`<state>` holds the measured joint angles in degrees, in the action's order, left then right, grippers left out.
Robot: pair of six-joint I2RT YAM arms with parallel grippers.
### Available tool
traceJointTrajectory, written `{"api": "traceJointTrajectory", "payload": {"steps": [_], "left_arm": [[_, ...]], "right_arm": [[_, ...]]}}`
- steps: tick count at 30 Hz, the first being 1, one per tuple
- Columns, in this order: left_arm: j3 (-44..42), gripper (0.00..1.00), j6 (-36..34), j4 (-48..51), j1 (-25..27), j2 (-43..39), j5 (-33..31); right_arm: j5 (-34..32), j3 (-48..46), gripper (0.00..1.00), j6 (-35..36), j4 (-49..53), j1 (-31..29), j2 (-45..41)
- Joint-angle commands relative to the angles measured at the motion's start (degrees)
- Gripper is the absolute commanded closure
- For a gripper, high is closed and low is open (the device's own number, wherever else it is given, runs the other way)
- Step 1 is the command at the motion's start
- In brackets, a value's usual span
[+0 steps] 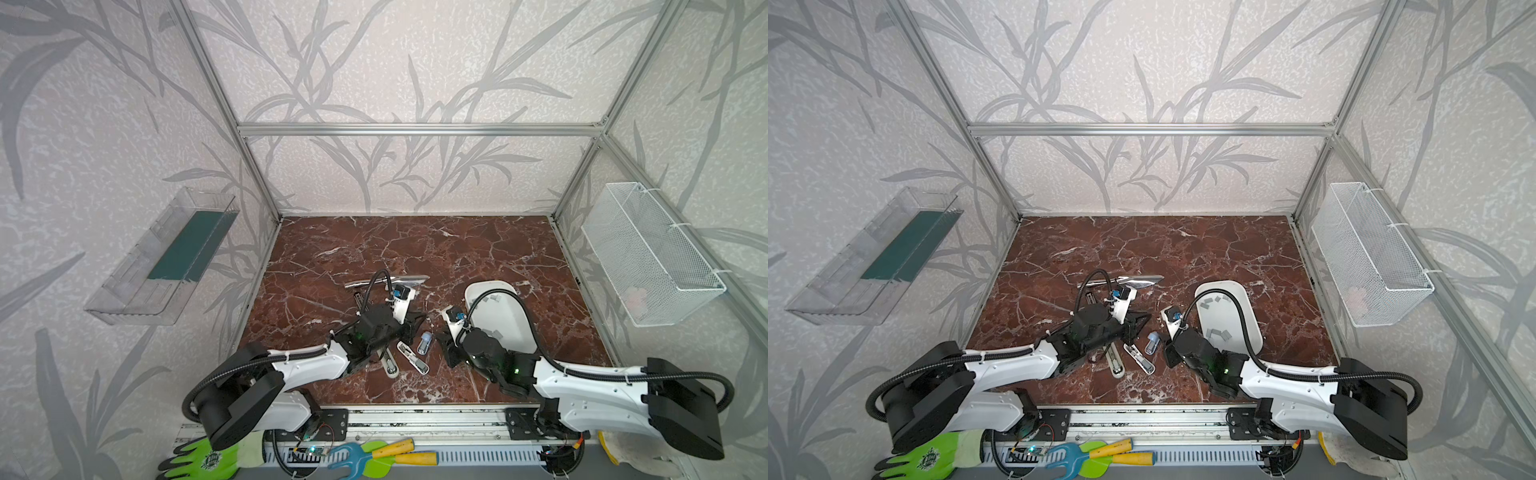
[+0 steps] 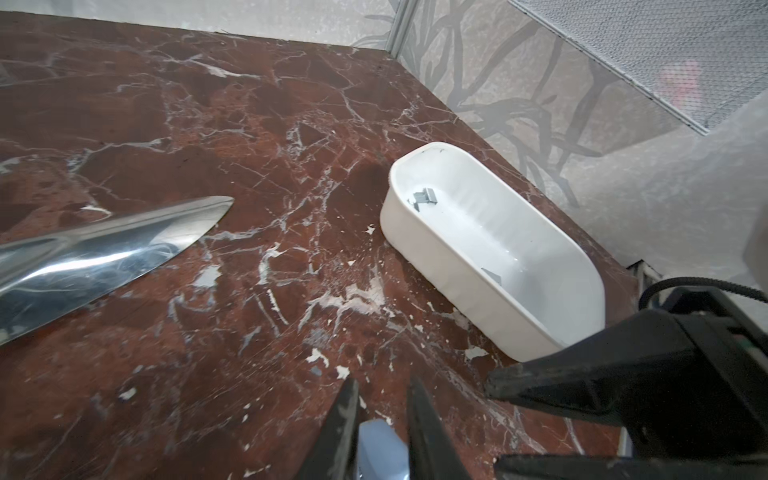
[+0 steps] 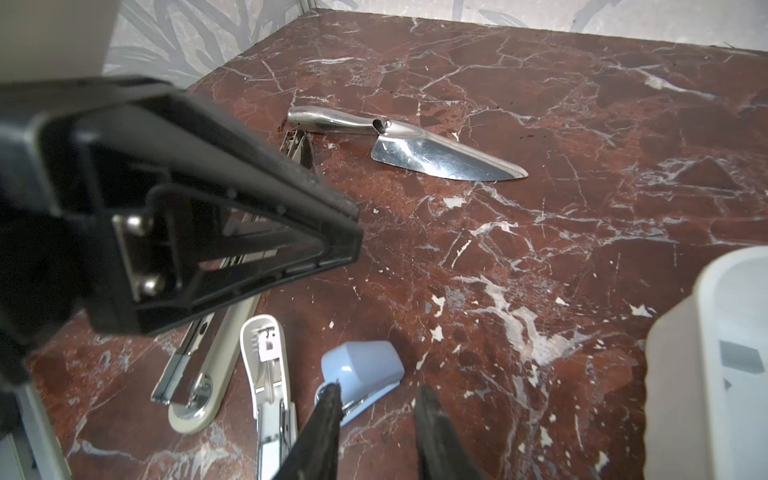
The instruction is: Load the staples into the stapler
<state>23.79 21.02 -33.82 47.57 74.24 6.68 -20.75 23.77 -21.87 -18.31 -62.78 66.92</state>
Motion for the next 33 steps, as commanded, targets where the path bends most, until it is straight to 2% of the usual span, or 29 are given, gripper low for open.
{"api": "traceJointTrajectory", "payload": {"steps": [1,5,12,18,28,33], "left_arm": [[-1.18,0.77,-1.48,3.63,-0.19,-2.96,-4.22],[-2.02,0.77,-1.76,4.51,-0.19,-4.18,-4.74],[-2.96,0.77,-1.88,4.31,-0.26,-4.45,-6.00],[-3.04,0.77,-1.94,4.20,-0.29,-4.67,-5.65],[-3.71,0.77,-1.68,4.10,-0.26,-5.51,-5.80],[-3.90,0.77,-1.68,4.38,-0.22,-5.92,-5.80]], "right_arm": [[-3.81,4.40,0.73,-3.42,0.94,0.10,4.79],[-2.48,7.73,0.77,-3.58,0.52,-0.05,10.48],[-0.88,7.70,0.80,-4.83,-3.70,-1.92,16.58],[-3.73,7.96,0.82,-6.47,-5.07,-5.22,20.98],[-7.20,8.48,0.83,-5.85,-5.50,-7.30,25.72],[-12.88,8.34,0.86,-6.56,-5.65,-10.00,30.39]]}}
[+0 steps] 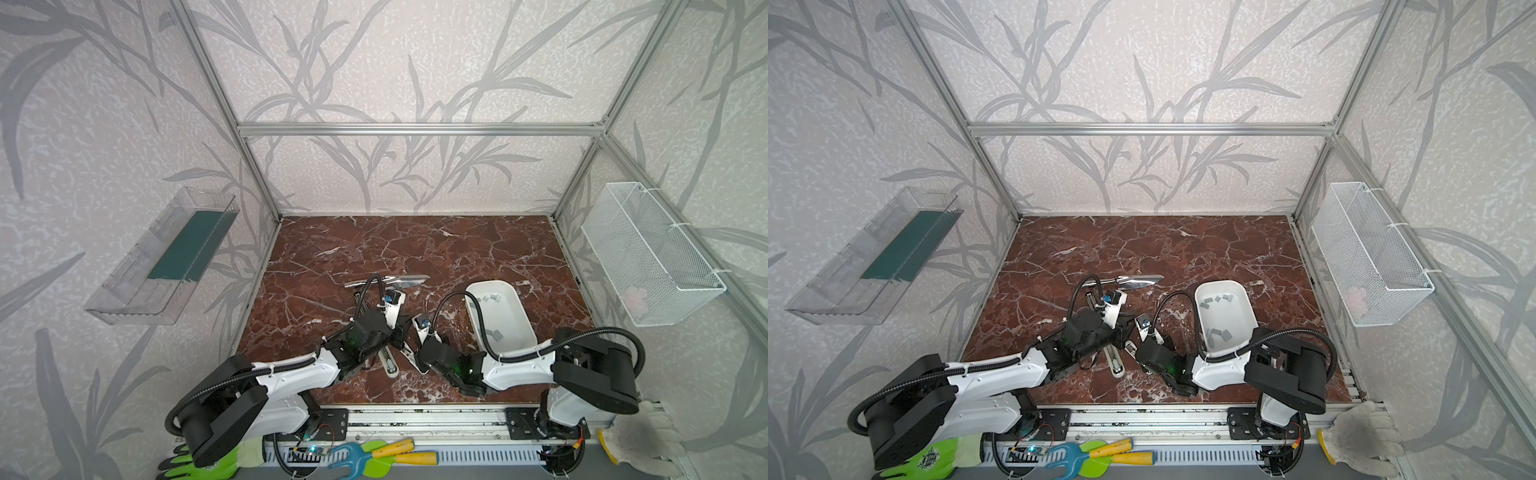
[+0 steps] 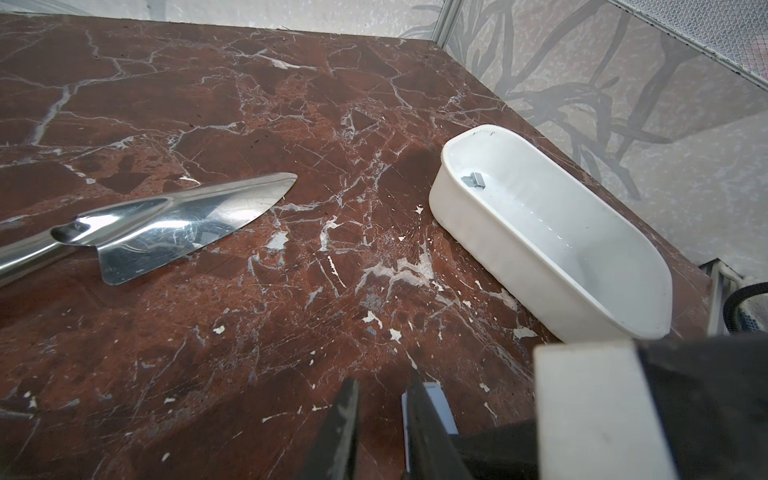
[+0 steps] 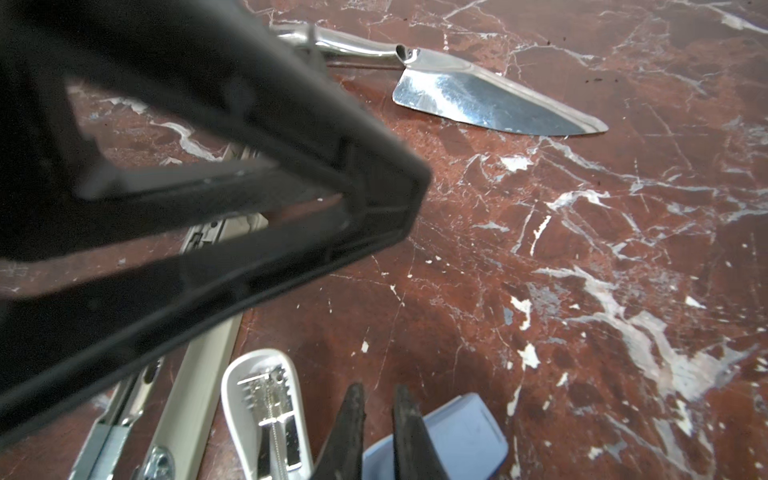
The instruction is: Load the staples into the stapler
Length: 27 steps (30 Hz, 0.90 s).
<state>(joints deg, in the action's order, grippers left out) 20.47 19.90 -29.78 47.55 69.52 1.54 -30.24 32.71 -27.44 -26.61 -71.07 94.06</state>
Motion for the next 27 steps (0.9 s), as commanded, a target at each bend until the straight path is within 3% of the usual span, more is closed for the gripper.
{"api": "traceJointTrajectory", "payload": {"steps": [1,8,21,27], "left_arm": [[-0.69,0.77,-0.54,0.25,-0.25,-1.30,-0.65],[-0.43,0.77,-0.57,-0.16,-0.26,-0.97,-0.42],[-0.26,0.77,-0.98,0.95,-0.26,-2.15,-1.29],[0.21,0.76,-1.18,1.34,-0.28,-2.09,-1.17]], "right_arm": [[-4.26,-1.24,0.87,-2.19,2.21,-2.20,4.62],[-6.08,-5.54,0.88,-8.06,-1.41,-3.07,7.60],[-8.52,-9.81,0.85,-6.08,-21.10,-4.32,15.99],[-10.05,-5.72,0.70,-4.30,-7.66,-4.08,6.54]]}}
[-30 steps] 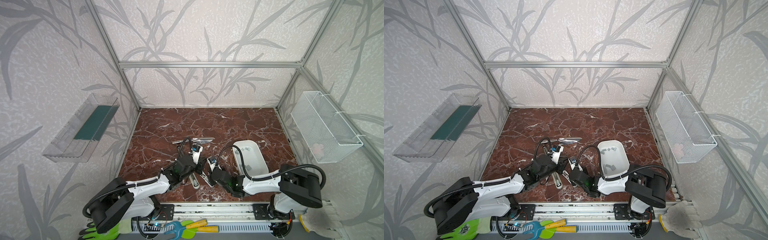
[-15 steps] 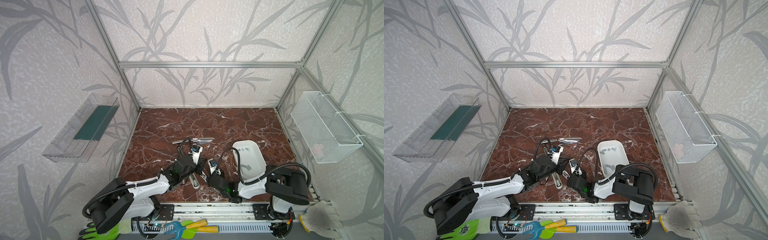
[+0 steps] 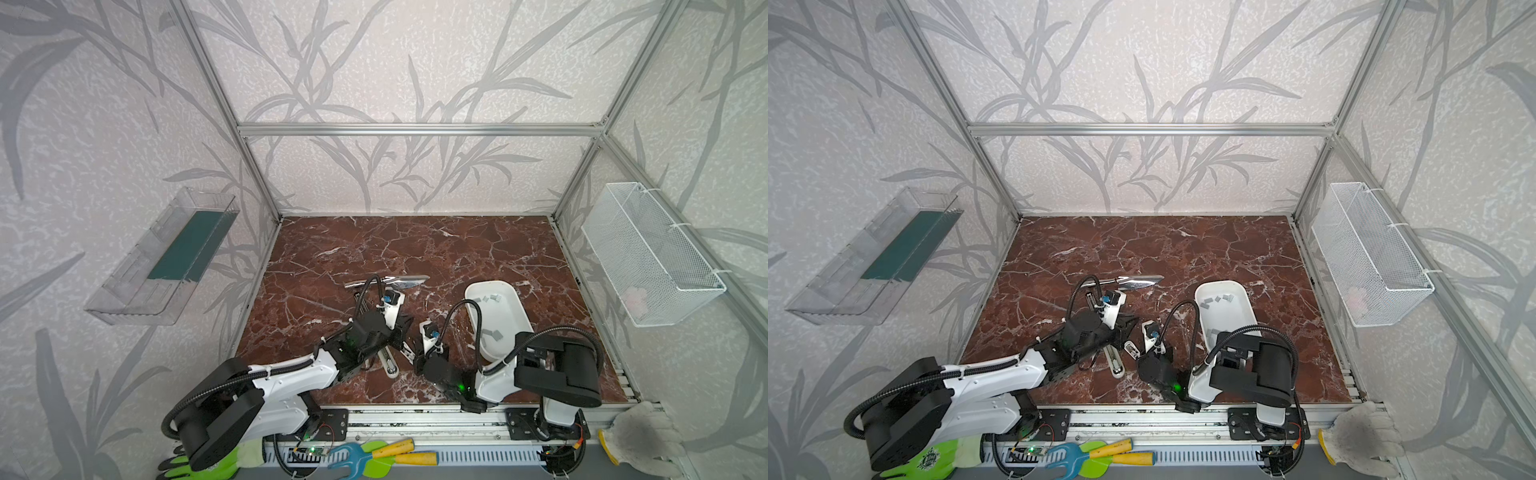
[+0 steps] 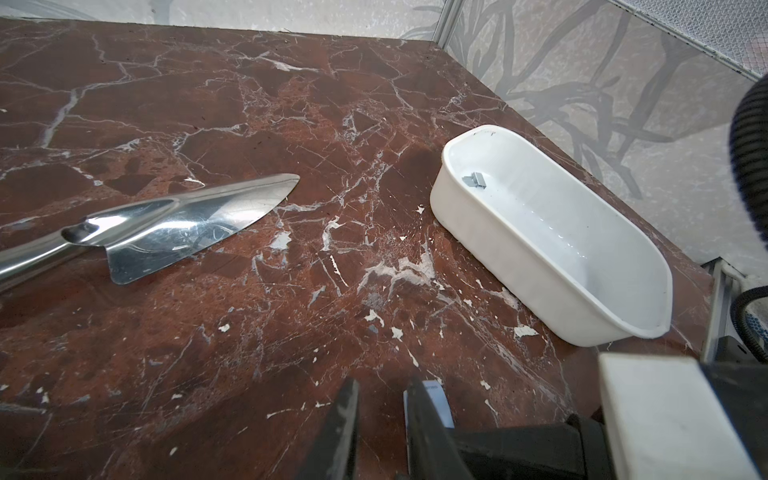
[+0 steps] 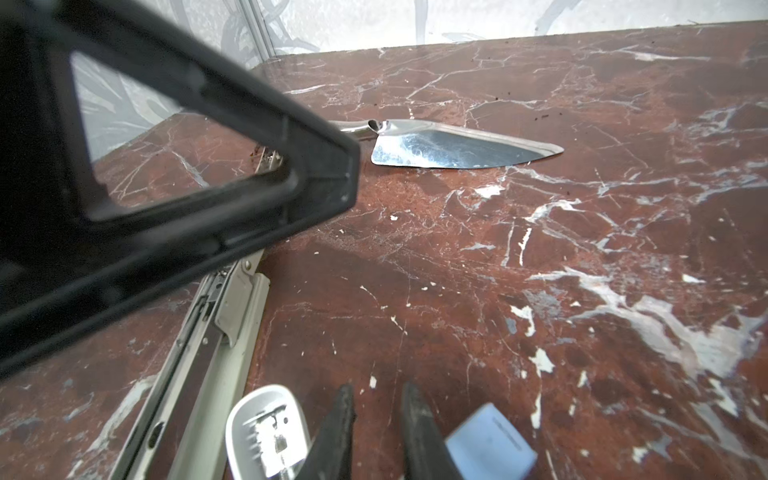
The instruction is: Load the staples into the stapler
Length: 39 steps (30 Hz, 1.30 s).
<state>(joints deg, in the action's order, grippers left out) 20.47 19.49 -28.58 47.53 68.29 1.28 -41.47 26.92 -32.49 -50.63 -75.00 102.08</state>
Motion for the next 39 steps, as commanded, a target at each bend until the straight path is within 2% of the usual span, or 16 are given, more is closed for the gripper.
{"api": "traceJointTrajectory", "payload": {"steps": [1,7,10,14,18,21,25,29,39], "left_arm": [[0.20,0.76,-0.76,0.34,-0.32,-1.04,-0.93],[-0.60,0.76,-0.76,0.37,-0.32,-2.06,-1.28],[-1.02,0.76,-0.76,0.39,-0.29,-2.37,-1.76],[-1.71,0.76,-0.59,0.41,-0.33,-3.14,-3.18],[-2.31,0.76,-0.50,1.11,-0.38,-4.87,-4.42],[-2.62,0.76,-0.50,2.03,-0.34,-6.19,-4.61],[-2.90,0.76,-0.50,2.25,-0.41,-7.20,-4.71],[-3.10,0.76,-0.41,2.12,-0.49,-7.19,-4.79],[-2.97,0.76,-0.50,2.03,-0.43,-6.50,-4.88]], "right_arm": [[1.13,0.80,0.68,1.21,18.10,-0.02,-2.98],[0.98,5.27,0.56,2.19,29.33,1.47,-9.71],[1.15,5.85,0.47,1.45,32.16,1.45,-12.10],[-0.73,7.15,0.30,-2.07,38.27,1.46,-13.16],[-0.89,8.02,0.24,-6.32,41.16,1.44,-11.77],[-0.40,8.35,0.25,-7.66,41.60,1.94,-10.69],[2.26,7.26,0.44,-8.30,39.79,3.66,-10.68],[3.11,7.21,0.57,-8.75,40.17,4.74,-10.47],[5.93,8.30,0.56,-8.77,39.16,7.35,-7.62]]}}
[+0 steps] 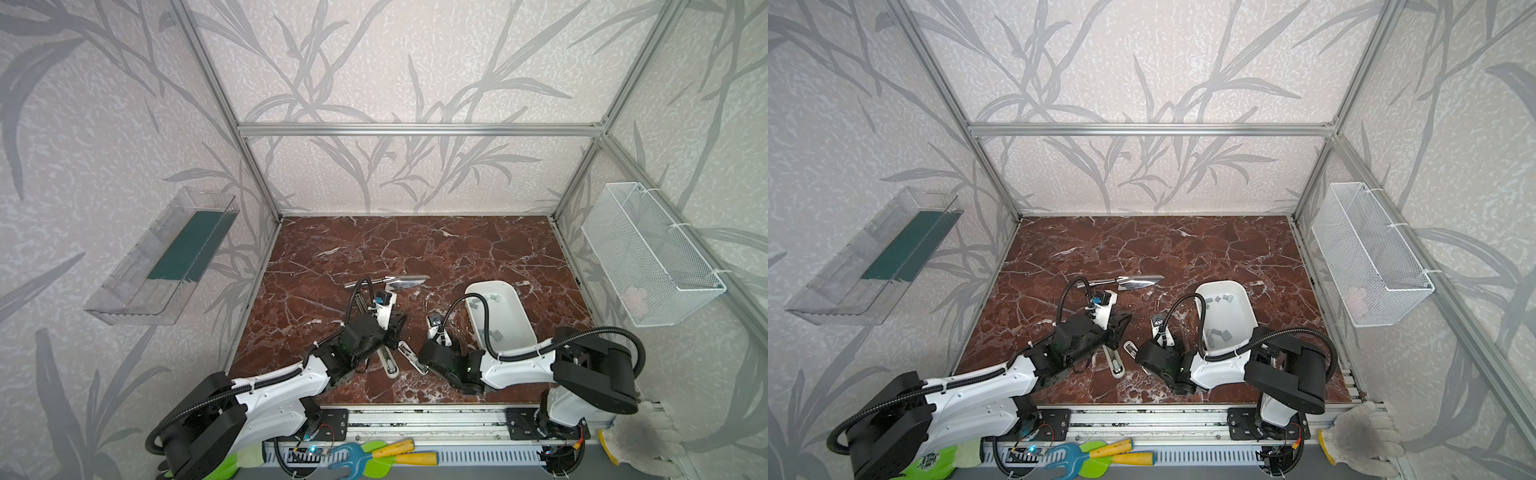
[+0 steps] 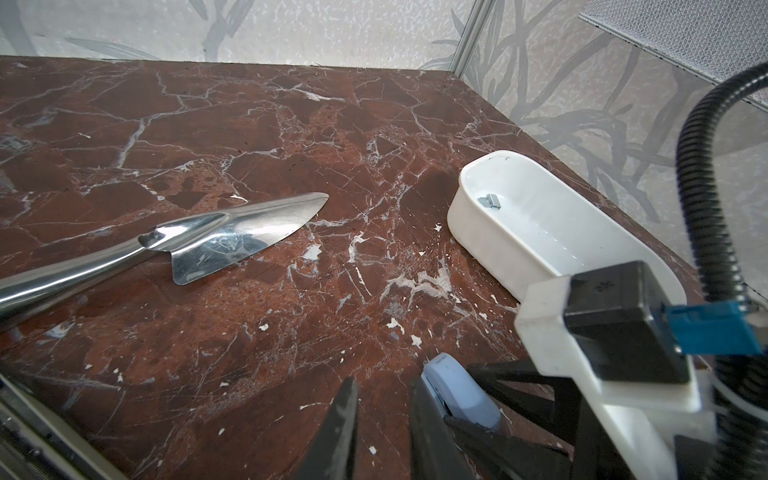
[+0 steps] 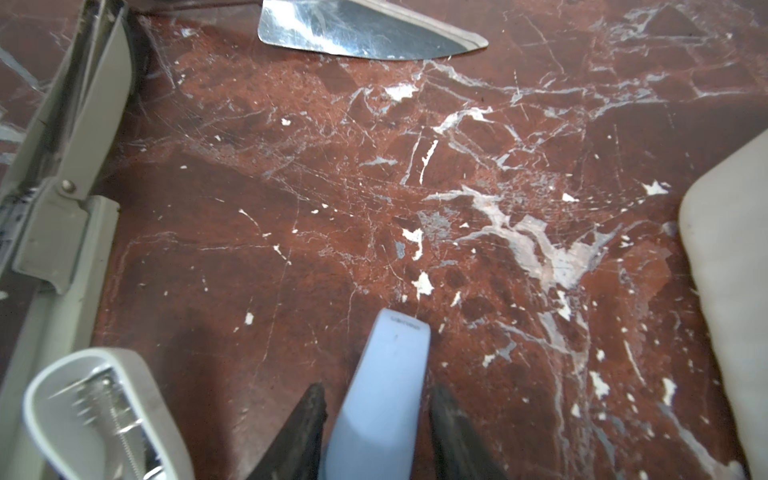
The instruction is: Load the staples into the stapler
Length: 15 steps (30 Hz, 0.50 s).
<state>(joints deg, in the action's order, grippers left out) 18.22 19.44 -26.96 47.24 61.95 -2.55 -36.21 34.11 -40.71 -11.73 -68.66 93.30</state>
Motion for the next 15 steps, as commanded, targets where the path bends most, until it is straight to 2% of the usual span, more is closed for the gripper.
{"api": "traceJointTrajectory", "payload": {"steps": [1,10,15], "left_arm": [[-0.78,0.76,-0.46,0.57,-0.22,-0.37,-1.24],[-0.99,0.73,0.32,3.61,-0.48,-3.44,-2.34],[-0.90,0.70,2.09,6.63,-1.54,-5.14,-3.47]], "right_arm": [[1.31,1.24,0.56,-0.54,-0.08,1.69,1.67],[6.06,1.49,0.78,3.86,-6.20,7.42,4.17],[10.84,2.41,0.82,12.95,-12.69,13.45,8.85]]}}
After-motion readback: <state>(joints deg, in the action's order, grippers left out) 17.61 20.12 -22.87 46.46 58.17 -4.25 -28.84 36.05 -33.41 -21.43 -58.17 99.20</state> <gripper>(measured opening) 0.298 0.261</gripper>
